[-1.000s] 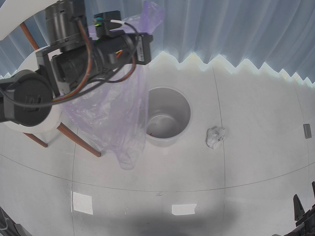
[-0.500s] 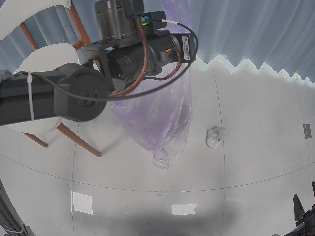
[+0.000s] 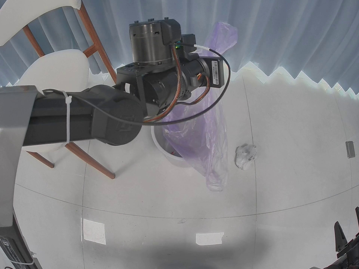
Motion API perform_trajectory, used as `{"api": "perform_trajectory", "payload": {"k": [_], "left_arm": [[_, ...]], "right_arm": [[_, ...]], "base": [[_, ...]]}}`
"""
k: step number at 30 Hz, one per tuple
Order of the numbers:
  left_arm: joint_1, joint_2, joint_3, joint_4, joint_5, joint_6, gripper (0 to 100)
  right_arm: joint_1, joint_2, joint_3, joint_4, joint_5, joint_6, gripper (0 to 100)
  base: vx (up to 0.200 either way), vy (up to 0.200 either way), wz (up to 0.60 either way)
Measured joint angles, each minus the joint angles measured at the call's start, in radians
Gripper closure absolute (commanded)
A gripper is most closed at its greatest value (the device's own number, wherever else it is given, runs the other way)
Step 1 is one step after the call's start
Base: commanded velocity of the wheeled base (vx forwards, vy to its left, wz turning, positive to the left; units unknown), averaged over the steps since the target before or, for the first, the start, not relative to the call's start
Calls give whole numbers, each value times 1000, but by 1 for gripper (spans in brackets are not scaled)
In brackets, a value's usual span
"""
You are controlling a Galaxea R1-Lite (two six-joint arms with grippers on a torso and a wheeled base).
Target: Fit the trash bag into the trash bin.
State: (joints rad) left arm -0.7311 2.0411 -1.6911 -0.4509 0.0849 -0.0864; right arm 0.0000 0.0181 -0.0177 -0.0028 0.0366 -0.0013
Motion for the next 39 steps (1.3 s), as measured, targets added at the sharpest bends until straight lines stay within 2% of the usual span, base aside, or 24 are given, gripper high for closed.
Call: {"api": "perform_trajectory", "payload": {"k": [5,9,14,20,27,32,39], "left_arm": [[38,31,7,-73,0,-8,100],[39,49,25,-122,0,-76,100],[-56,51,35,-75,15,-149,100],[-174,43,74,-47,74,-180,100],[-260,35,146,-44,134,-221,100],[-256,31,160,-42,154,-224,100],[-199,17,171,-46,151,-221,100]], "right_arm": [[0,0,0,0,0,0,0],[0,0,0,0,0,0,0],[0,0,0,0,0,0,0],[0,0,0,0,0,0,0],[0,0,0,0,0,0,0],[0,0,0,0,0,0,0],[0,0,0,0,0,0,0]], "base": [[0,0,0],[0,0,0],[0,0,0],[0,0,0],[0,0,0],[0,0,0],[0,0,0]]}}
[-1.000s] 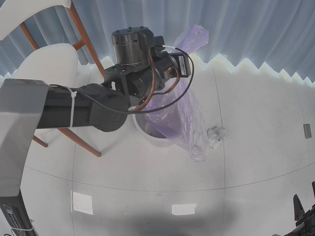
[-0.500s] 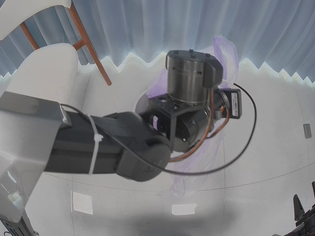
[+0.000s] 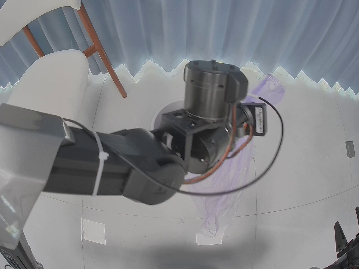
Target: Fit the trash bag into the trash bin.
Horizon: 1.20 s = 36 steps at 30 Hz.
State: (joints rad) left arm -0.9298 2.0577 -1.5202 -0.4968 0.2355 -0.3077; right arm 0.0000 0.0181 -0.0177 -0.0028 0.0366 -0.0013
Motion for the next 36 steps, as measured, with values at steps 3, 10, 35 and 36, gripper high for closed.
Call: {"api": "perform_trajectory", "payload": {"k": [3,10,35,36], "left_arm": [[74,-12,6,-3,-3,3,100],[223,-70,79,-48,-98,6,100],[315,-126,186,-83,-191,220,100],[313,-124,184,-84,-191,220,100]], "right_arm": [[0,0,0,0,0,0,0],[0,0,0,0,0,0,0],[0,0,0,0,0,0,0],[0,0,0,0,0,0,0]], "base": [[0,0,0],[0,0,0],[120,120,0],[200,200,0]]}}
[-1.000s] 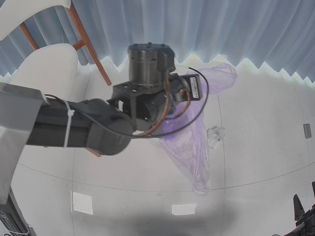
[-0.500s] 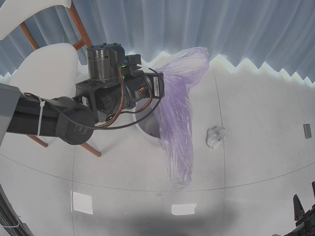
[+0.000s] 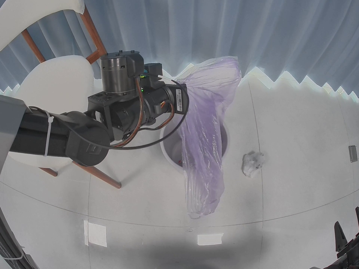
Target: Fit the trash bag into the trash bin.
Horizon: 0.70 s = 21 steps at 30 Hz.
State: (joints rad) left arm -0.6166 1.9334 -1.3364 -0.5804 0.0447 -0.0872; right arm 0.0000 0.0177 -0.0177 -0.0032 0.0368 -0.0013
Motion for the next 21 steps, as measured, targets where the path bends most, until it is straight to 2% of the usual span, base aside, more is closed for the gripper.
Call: {"api": "perform_trajectory", "payload": {"k": [2,13,21], "left_arm": [[-3,3,-7,4,0,0,100],[-37,10,-99,90,0,-7,100],[-53,34,-130,83,2,-21,100]], "right_arm": [[0,0,0,0,-1,0,0],[0,0,0,0,0,0,0],[0,0,0,0,0,0,0]], "base": [[200,200,0],[200,0,0],[200,0,0]]}}
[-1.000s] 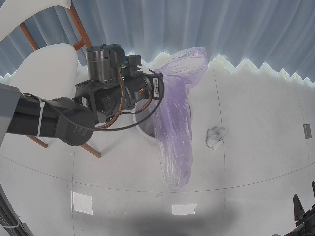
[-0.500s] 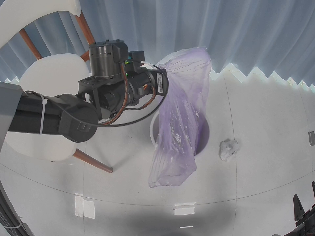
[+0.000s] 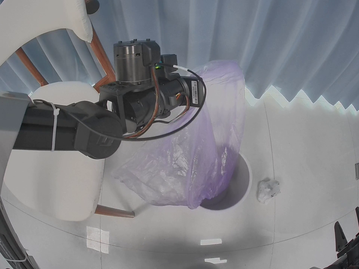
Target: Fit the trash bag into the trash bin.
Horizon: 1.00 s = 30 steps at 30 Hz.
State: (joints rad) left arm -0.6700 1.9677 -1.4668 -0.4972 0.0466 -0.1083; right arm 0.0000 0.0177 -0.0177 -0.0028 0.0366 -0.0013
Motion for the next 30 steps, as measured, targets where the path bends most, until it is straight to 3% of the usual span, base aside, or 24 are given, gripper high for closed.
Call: {"api": "perform_trajectory", "payload": {"k": [7,12,17,23,30], "left_arm": [[-43,7,80,-46,108,-24,100],[-88,-11,251,-219,168,-41,100],[-177,-58,441,-368,204,-85,100],[-311,-156,583,-429,225,-252,100],[-393,-225,755,-466,235,-259,100]], "right_arm": [[0,0,0,-1,0,0,0],[0,0,0,0,0,0,0],[0,0,0,0,0,0,0],[0,0,0,0,0,0,0],[0,0,0,0,0,0,0]], "base": [[57,0,0],[0,0,0],[0,0,0],[0,0,0],[0,0,0]]}}
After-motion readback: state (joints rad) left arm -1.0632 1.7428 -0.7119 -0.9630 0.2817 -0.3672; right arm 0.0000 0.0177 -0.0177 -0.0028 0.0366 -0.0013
